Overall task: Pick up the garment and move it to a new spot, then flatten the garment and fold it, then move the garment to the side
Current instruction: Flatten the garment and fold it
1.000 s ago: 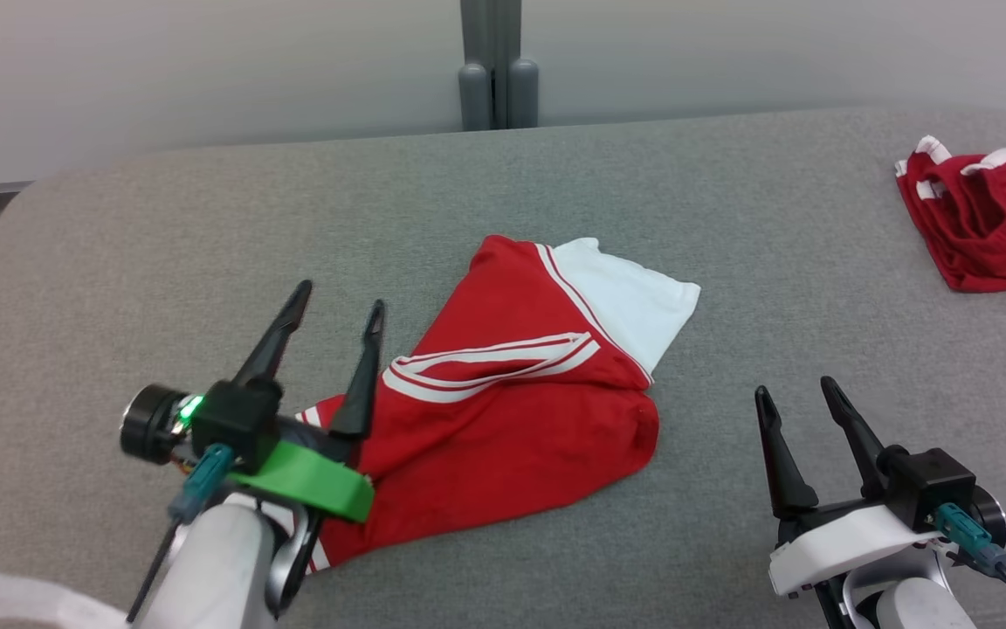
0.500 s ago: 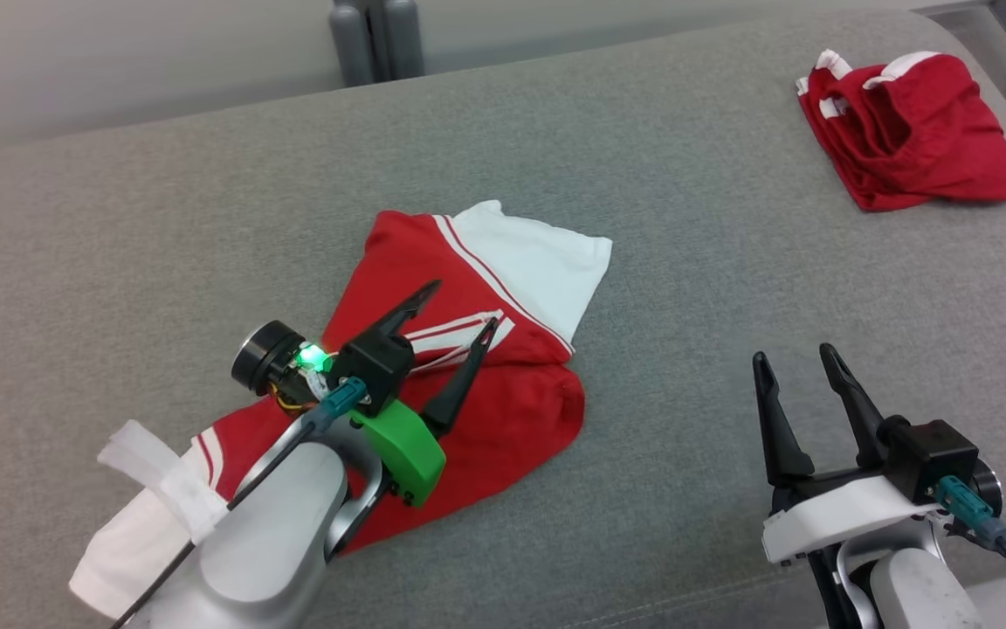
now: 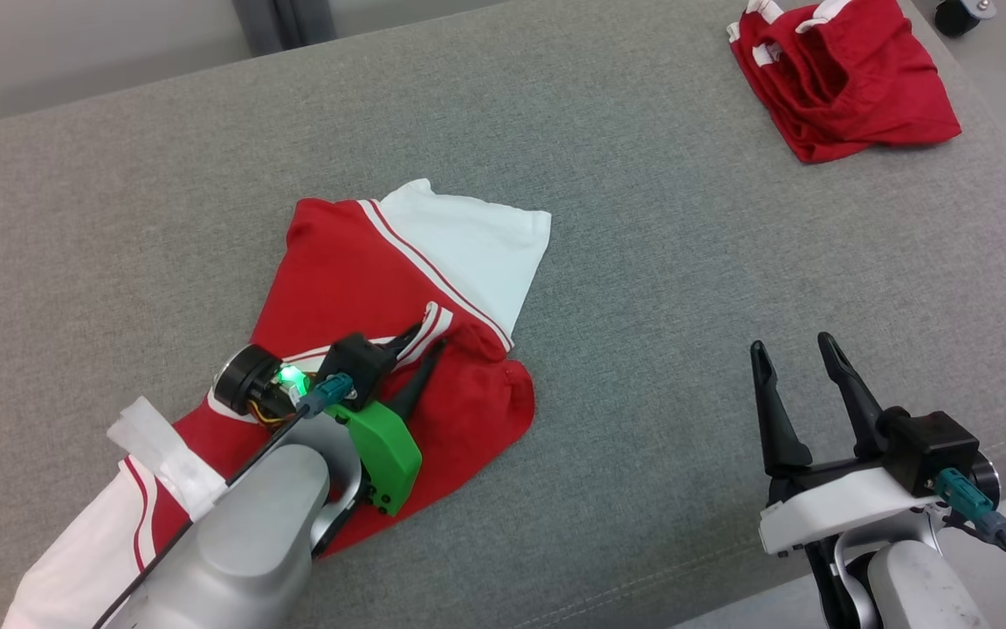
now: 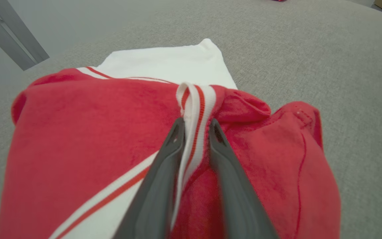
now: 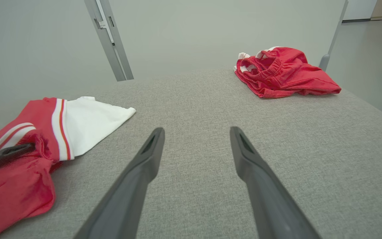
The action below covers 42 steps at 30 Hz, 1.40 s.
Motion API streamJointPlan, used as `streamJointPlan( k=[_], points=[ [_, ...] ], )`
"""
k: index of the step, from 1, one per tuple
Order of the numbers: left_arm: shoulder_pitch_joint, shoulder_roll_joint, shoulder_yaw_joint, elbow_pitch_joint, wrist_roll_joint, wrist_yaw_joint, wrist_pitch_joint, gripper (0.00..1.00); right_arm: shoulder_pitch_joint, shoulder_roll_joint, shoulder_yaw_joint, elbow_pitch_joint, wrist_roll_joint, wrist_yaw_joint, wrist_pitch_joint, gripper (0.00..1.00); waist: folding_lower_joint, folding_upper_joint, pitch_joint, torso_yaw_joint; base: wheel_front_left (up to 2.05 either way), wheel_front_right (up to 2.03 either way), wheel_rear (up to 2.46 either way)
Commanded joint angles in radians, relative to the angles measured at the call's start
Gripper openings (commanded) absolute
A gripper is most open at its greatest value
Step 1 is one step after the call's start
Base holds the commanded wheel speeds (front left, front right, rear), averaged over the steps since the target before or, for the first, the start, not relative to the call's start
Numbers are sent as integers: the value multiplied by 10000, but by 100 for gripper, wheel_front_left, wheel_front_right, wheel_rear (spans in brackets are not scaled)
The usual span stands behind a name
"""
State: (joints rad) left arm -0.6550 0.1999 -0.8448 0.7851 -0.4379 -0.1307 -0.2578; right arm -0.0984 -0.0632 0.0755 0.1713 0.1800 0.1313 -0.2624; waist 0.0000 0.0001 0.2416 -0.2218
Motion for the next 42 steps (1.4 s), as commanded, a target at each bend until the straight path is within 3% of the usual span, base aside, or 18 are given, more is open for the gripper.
streamJointPlan(
  k=[1, 4, 8, 15, 21, 22, 23, 24, 33, 42],
  points=[
    [-251, -34, 17, 118, -114, 4, -68, 0, -106, 14, -34, -42, -61, -10, -31, 100, 0, -1, -31, 53, 0, 0, 0],
    [-580, -130, 249, -73, -213, 4, -84, 0, -47, -29, -107, -71, -104, -12, -31, 100, 0, -1, -110, 201, 0, 0, 0],
    [-948, 263, 1343, -1017, -151, 114, -78, 0, 115, -94, -120, -47, -167, -10, -31, 100, 0, -1, -264, 553, 0, 0, 0],
    [-1236, 1604, 3436, -1543, -271, 410, -73, 0, -21, -155, -5, 19, -127, -10, -31, 100, 0, -1, -328, 685, 0, 0, 0],
    [-809, 2585, 4977, -1078, -433, 593, -73, 0, -64, -209, 31, -15, -95, -10, -31, 100, 0, -1, -91, 537, 0, 0, 0],
    [-784, 2656, 5158, -977, -441, 616, -73, 24, -68, -204, 20, -21, -95, -10, -30, 100, 0, -1, -56, 529, 0, 0, 0],
    [-719, 2727, 5313, -844, -405, 644, -73, 86, -77, -199, 14, -29, -89, -10, -30, 100, 0, -1, -21, 521, 0, 0, 0],
    [-680, 2760, 5436, -789, -366, 671, -73, 100, -79, -199, 10, -29, -85, -12, -31, 100, 0, -1, 1, 518, 0, 0, 0],
    [-74, 2504, 6518, -1773, 331, 471, -74, 100, 13, -183, -65, 106, -168, -10, -31, 100, 0, -1, -349, 889, 0, 0, 0],
    [1747, 1757, 7518, -3645, 1006, 401, -72, 100, 430, -219, 6, 228, -86, -10, -31, 100, 0, -1, -1234, 1635, 0, 0, 0]
  ],
)
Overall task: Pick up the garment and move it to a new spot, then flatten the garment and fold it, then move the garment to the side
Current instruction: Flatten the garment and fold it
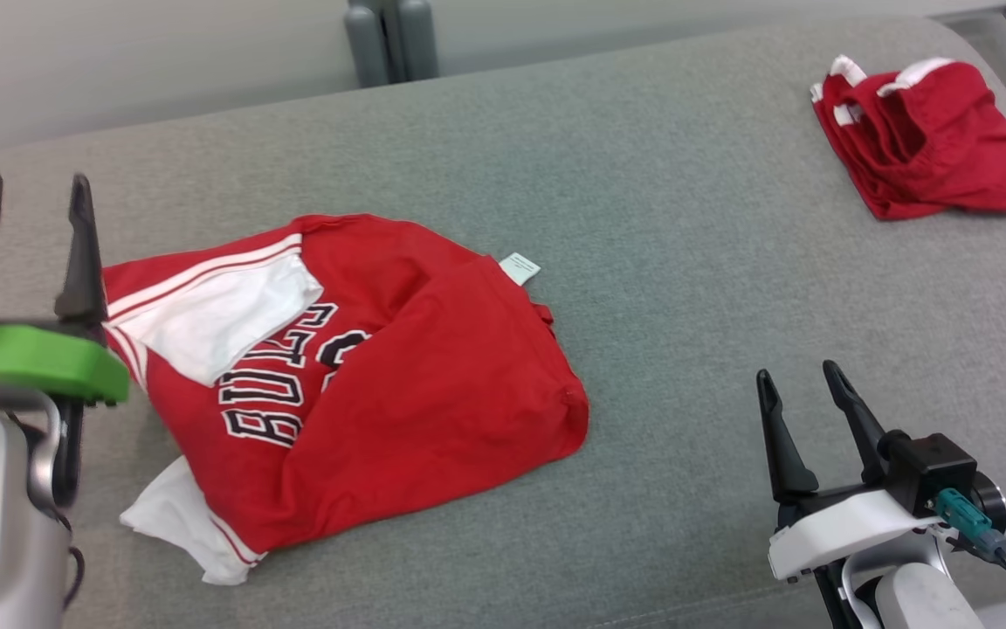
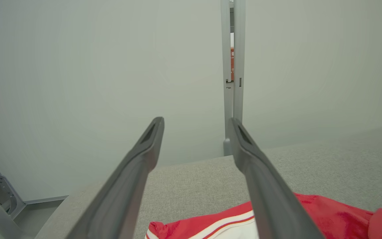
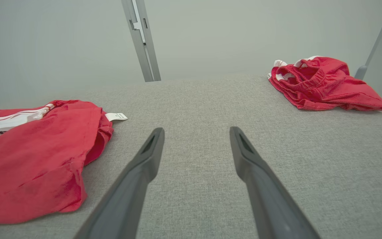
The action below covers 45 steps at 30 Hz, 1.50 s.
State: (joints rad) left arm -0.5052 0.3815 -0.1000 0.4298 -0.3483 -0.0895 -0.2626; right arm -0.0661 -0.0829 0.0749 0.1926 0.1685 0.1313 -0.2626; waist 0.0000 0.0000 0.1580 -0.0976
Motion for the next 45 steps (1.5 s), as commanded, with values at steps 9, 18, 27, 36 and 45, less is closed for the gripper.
streamJointPlan(
  k=[9, 18, 27, 36, 45],
  points=[
    [2449, -952, 854, -1544, 546, -12, -25, 100, 373, -77, 63, 75, 56, -10, -29, 100, 0, 0, -886, 1116, 0, 0, 0],
    [4349, -1965, 1517, -2855, 1052, 37, -25, 100, 450, -83, 67, 91, 82, -10, -29, 100, 0, 0, -899, 1444, 0, 0, 0],
    [4924, -2427, 1875, -3213, 1382, -142, -25, 100, 472, -91, 191, 181, 163, -10, -29, 100, 0, 0, -929, 1575, 0, 0, 0],
    [4774, -2609, 1922, -3051, 1461, -289, -25, 100, -340, -412, 1340, 622, 229, -10, 233, 100, 0, 0, -893, 1848, 0, 0, 0],
    [4701, -2802, 1622, -2778, 1551, -384, -25, 100, -1455, -652, 2433, 2392, 521, -10, 481, 100, 0, 0, -747, 2505, 0, 0, 0]
  ],
)
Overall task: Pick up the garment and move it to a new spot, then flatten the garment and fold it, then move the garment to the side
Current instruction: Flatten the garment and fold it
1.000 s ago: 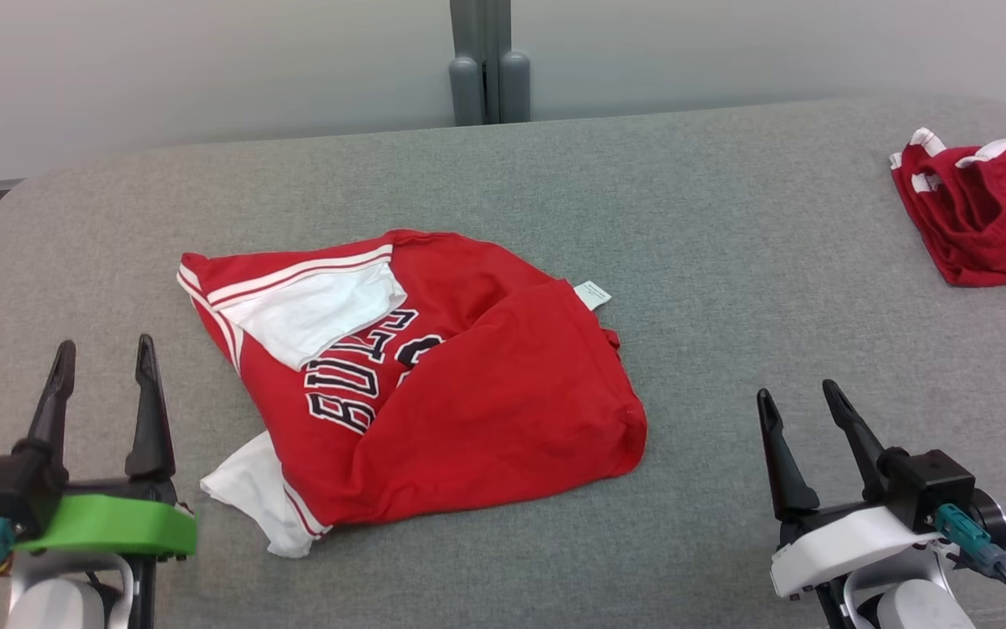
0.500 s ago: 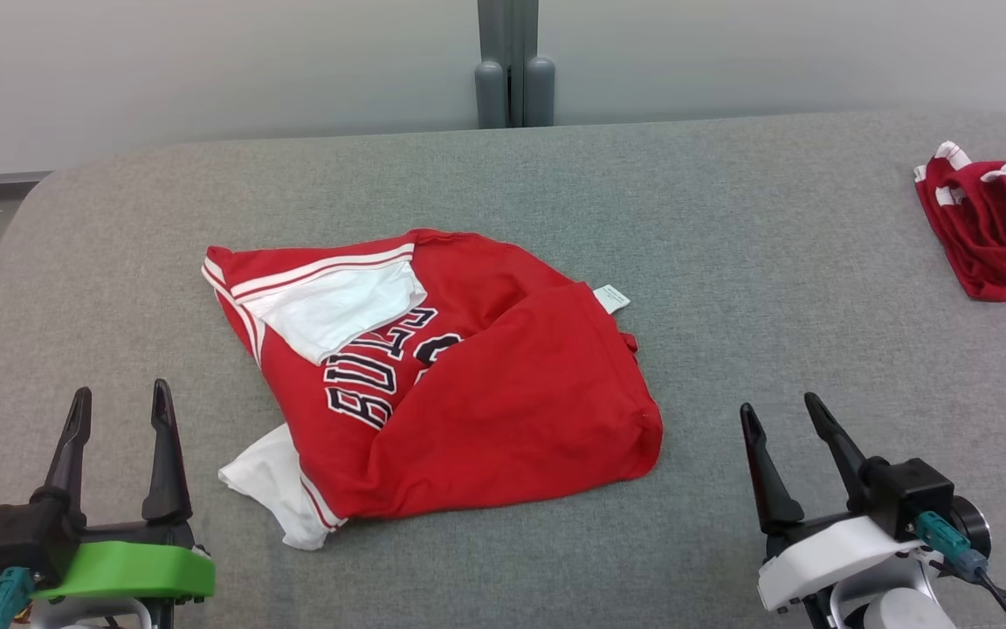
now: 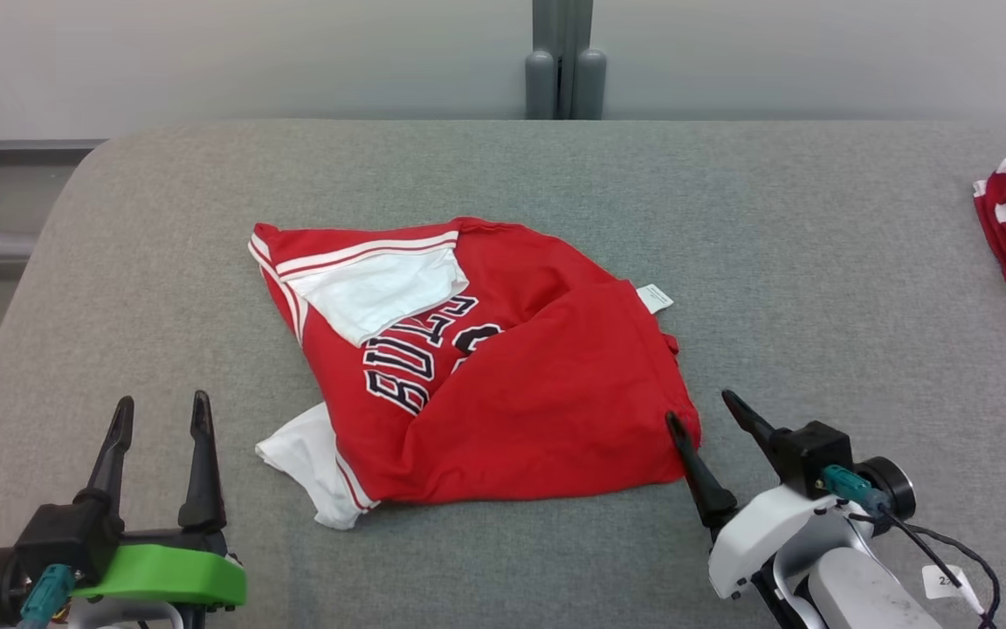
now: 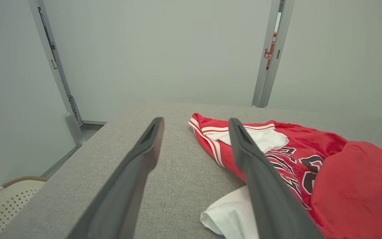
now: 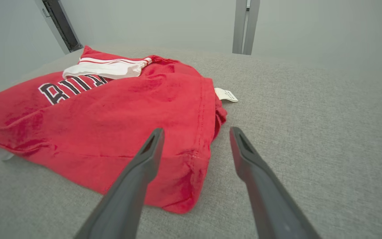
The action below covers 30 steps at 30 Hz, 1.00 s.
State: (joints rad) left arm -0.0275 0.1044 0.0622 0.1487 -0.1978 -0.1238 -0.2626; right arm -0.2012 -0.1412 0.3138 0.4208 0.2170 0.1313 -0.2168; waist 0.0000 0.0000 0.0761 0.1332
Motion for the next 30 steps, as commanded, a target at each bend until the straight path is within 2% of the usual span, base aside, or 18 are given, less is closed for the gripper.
streamJointPlan(
  k=[1, 8, 9, 10, 14, 19, 27, 30],
  points=[
    [-89, -50, -63, 79, 42, -49, -25, 100, -184, -94, 111, 341, 63, -10, 13, 100, 0, 0, 87, 271, 0, 0, 0],
    [-258, -121, -355, 307, -21, -70, -25, 100, -715, -31, 224, 1936, 467, -11, -253, 100, 0, 0, 253, 774, 0, 0, 0],
    [-277, -122, -376, 320, -28, -73, -25, 100, -768, 16, 208, 2083, 604, -11, -262, 80, 0, 0, 278, 809, 0, 0, 0],
    [-288, -129, -399, 327, -29, -75, -25, 100, -849, 21, 260, 2224, 727, -11, -300, 0, 0, 0, 307, 844, 0, 0, 0],
    [-292, -136, -377, 355, -37, -75, -25, 100, -1146, -37, 455, 2557, 1036, -11, -411, 0, 0, 0, 343, 824, 0, 0, 0],
    [-69, -126, -325, 453, -37, -79, -25, 100, -1245, -304, 271, 2463, 1194, -12, -489, 0, 0, 0, 236, 474, 0, 0, 0],
    [78, -194, -369, 669, -104, -79, -25, 100, -343, -1301, -1518, 1135, 954, -12, -488, 0, 0, 0, 146, -247, 0, 0, 0],
    [49, -225, -402, 707, -97, -80, -25, 100, 165, -1439, -2104, 805, 1083, -12, -490, 0, 0, 0, 157, -380, 0, 0, 0]
  ],
)
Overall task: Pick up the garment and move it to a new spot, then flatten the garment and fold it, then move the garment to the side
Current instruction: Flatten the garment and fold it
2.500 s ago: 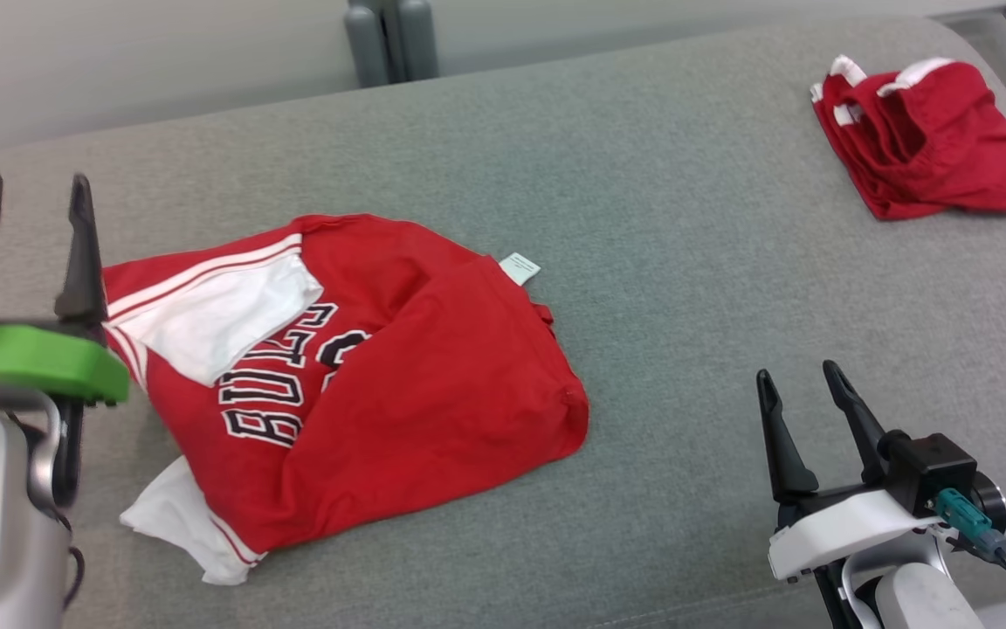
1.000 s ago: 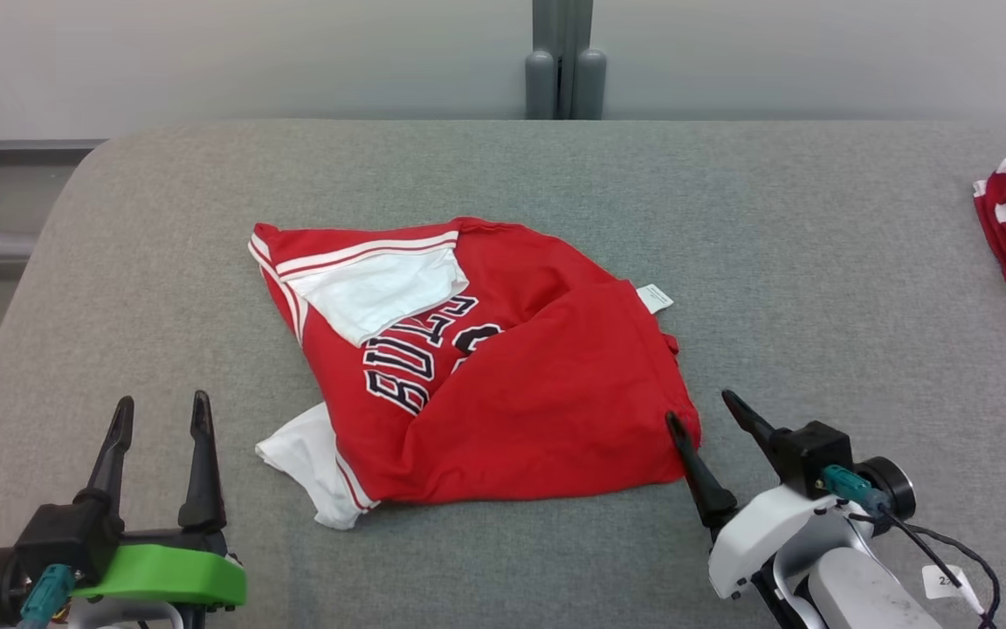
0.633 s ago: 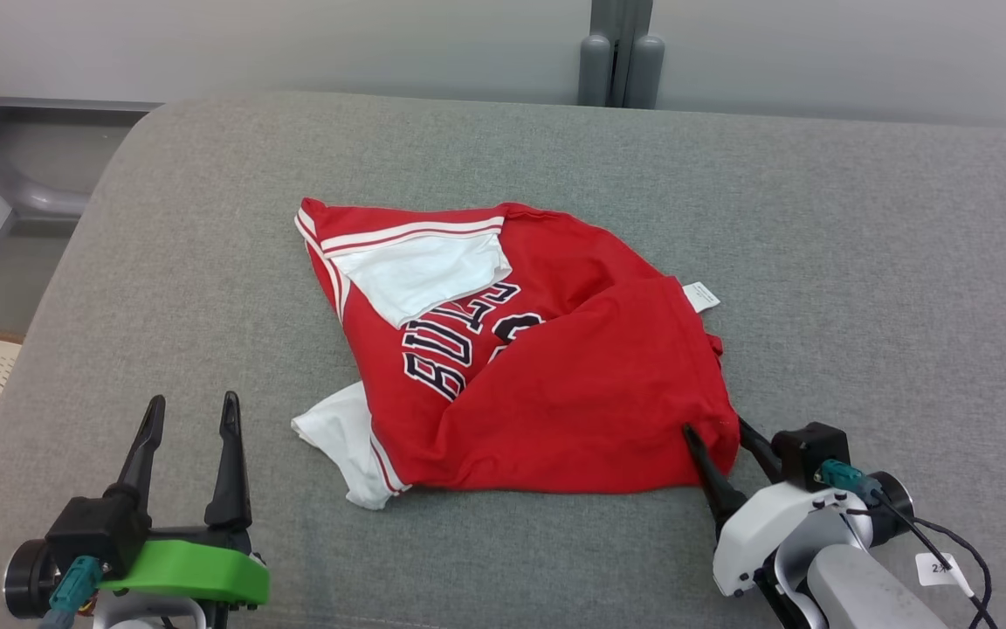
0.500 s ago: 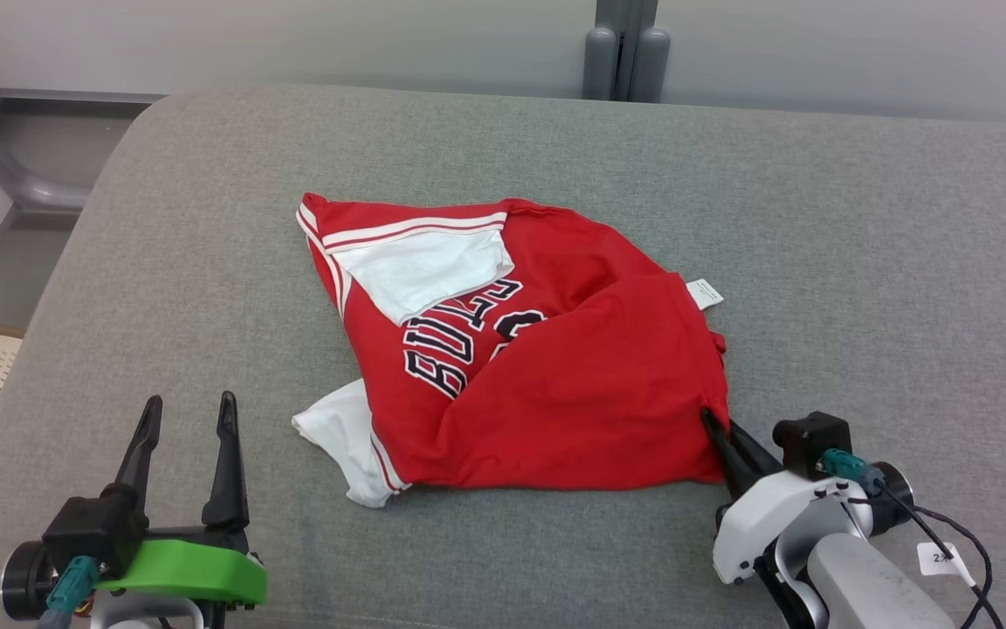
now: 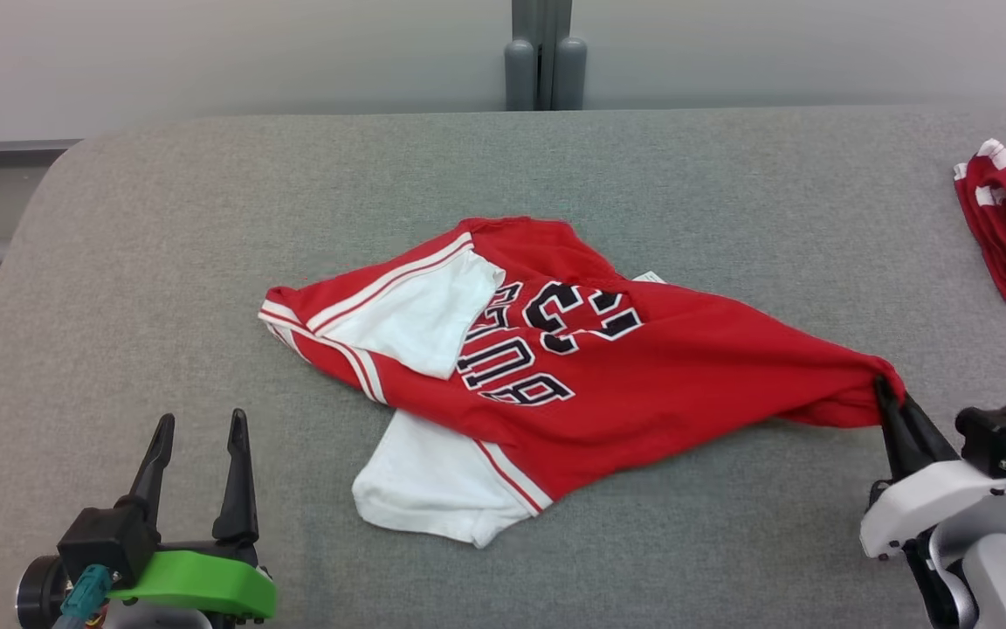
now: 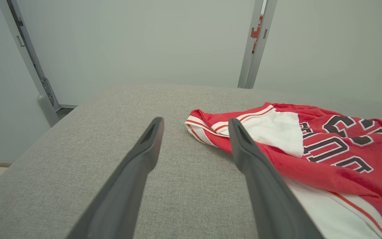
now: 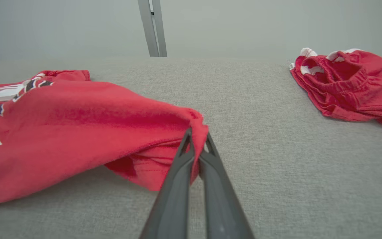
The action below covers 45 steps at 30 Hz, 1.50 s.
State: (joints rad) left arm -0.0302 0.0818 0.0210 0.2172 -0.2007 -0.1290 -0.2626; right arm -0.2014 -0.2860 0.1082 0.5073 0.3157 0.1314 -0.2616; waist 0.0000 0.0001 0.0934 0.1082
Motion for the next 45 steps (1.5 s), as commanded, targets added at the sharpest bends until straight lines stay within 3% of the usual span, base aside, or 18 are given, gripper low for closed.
streamJointPlan(
  k=[1, 6, 7, 8, 9, 20, 31, 45],
  points=[
    [67, -1, 8, 35, -67, -28, -25, 100, 307, 18, -163, -123, 151, -14, -41, 0, 0, -1, -18, -155, 0, 0, 0],
    [61, -19, 59, 58, -96, -27, -25, 100, 788, 273, -267, -398, 308, -12, -42, 0, 0, -1, -48, -286, 0, 0, 0],
    [89, -21, 74, 58, -99, -27, -25, 100, 818, 341, -230, -511, 305, -14, -42, 28, 0, -1, -66, -319, 0, 0, 0],
    [118, -21, 87, 60, -92, -27, -25, 100, 845, 389, -244, -613, 258, -14, -43, 90, 0, -1, -86, -347, 0, 0, 0],
    [144, -19, 101, 64, -83, -27, -25, 100, 887, 470, -254, -670, 247, -14, -43, 100, 0, -1, -112, -368, 0, 0, 0],
    [379, 71, 302, 42, -1, -28, -25, 100, 1523, 1065, -955, -2239, -602, -12, -43, 100, 0, -1, -519, -696, 0, 0, 0],
    [606, 27, 501, -117, 88, -28, -25, 100, 2547, 1524, -908, -3934, -1170, -13, -38, 100, 0, -1, -727, -955, 0, 0, 0],
    [828, 67, 496, -291, 161, -28, -25, 100, 2957, 1663, -703, -4380, -1345, -13, -38, 100, 0, -1, -883, -1018, 0, 0, 0]
  ],
)
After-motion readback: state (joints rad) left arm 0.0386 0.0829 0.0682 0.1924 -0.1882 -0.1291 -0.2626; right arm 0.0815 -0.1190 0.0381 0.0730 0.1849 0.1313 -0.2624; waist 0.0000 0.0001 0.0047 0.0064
